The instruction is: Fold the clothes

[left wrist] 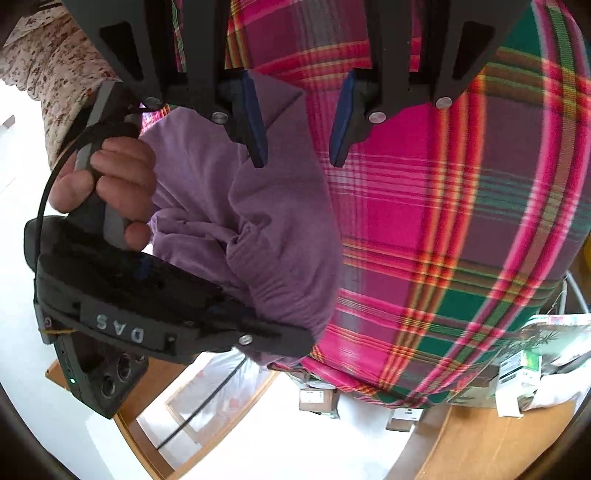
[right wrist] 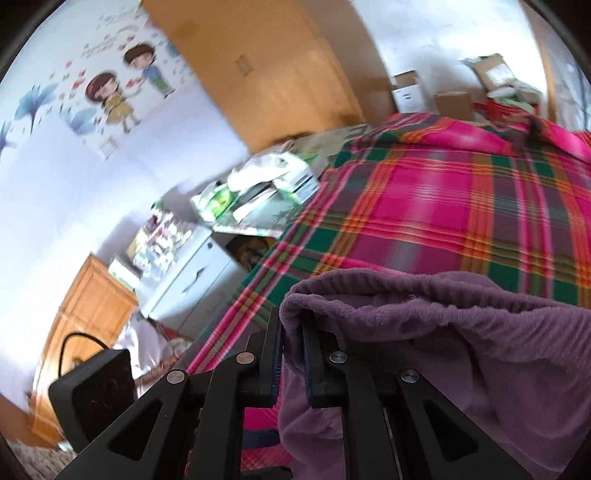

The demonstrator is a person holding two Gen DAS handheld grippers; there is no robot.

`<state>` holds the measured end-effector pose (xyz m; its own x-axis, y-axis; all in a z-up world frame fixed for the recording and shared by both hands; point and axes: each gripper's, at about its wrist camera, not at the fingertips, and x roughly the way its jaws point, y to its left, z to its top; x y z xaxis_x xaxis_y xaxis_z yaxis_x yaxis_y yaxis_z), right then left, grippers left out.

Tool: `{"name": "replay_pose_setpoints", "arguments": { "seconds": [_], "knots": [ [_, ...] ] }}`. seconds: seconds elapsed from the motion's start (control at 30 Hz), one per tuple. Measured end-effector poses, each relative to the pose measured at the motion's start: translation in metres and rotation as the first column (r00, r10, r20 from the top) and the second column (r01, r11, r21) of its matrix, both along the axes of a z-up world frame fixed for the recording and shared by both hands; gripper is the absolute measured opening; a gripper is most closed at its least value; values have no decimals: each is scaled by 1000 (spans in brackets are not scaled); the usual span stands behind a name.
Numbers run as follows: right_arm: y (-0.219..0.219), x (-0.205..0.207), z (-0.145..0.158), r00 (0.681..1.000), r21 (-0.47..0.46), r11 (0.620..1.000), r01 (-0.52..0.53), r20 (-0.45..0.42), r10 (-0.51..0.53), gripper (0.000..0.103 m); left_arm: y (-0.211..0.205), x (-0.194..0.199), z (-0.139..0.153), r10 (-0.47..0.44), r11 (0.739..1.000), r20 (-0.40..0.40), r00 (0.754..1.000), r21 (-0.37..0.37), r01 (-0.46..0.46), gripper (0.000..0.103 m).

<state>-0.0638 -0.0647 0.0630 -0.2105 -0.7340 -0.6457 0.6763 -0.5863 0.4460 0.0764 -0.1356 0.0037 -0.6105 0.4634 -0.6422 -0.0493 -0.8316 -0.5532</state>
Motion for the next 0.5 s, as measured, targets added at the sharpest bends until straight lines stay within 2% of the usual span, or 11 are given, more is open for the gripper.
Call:
{"name": "replay_pose_setpoints", "arguments": {
  "seconds": [0.1,0.27,0.37,0.5],
  "knots": [
    [-19,3,-11,999,50,998,-47,7,47,10,-15,2,1,46,999,2,999,3,-46,35],
    [-33,11,-14,993,166,983,-76,-77,90,17,-27,0,6,97,995,15,995,-5,-97,36],
    [-25,15,-1,984,210,976,-64,-150,96,30,-28,-3,10,105,994,17,994,-20,-105,36],
    [10,9,17,975,220,976,12,-219,38,30,-31,-12,14,119,993,28,992,3,-120,36]
  ]
}}
